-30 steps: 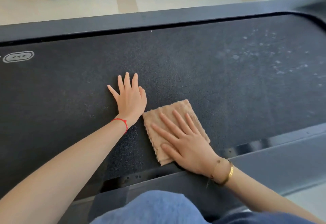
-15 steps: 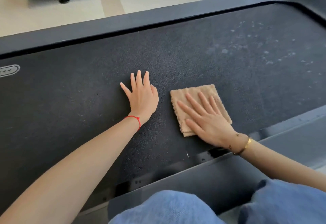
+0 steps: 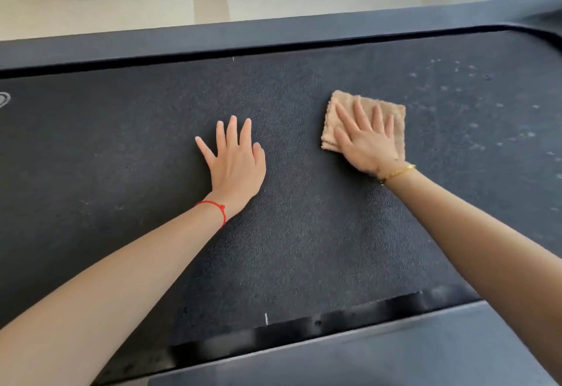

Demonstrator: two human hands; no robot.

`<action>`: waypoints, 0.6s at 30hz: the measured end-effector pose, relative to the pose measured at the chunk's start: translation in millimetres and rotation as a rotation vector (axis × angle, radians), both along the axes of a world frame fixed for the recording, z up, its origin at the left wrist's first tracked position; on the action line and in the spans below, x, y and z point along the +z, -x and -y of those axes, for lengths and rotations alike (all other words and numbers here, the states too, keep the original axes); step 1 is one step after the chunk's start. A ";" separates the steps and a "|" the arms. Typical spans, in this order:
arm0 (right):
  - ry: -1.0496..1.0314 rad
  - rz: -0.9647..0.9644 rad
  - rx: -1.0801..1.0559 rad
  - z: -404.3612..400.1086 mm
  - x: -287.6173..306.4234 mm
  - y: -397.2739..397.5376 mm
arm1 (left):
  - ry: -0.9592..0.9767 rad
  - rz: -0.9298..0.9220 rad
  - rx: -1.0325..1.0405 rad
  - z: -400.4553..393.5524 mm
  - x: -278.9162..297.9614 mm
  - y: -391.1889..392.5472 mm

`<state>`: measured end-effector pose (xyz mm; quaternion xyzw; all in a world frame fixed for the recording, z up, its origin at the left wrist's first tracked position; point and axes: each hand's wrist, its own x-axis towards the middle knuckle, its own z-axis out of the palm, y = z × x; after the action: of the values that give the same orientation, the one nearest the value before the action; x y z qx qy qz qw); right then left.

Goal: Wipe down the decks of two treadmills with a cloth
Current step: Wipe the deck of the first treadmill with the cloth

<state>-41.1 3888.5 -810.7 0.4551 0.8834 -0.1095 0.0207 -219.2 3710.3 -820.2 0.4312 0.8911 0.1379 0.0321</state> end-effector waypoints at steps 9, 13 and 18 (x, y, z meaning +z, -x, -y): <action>-0.050 -0.094 0.501 17.6 -9.0 12.2 | 0.020 -0.043 0.071 -1.8 -9.4 -6.1; -0.059 -0.029 0.249 -55.9 -6.1 15.9 | 0.034 -0.066 0.087 -5.5 -9.2 -9.6; -0.006 -0.009 0.184 -97.2 -0.4 92.8 | 0.012 -0.072 0.106 -8.2 -10.7 -8.0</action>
<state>-133.9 3985.7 -811.1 0.3717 0.9219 -0.1065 0.0254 -211.1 3718.5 -830.9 0.3877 0.9141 0.1187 -0.0048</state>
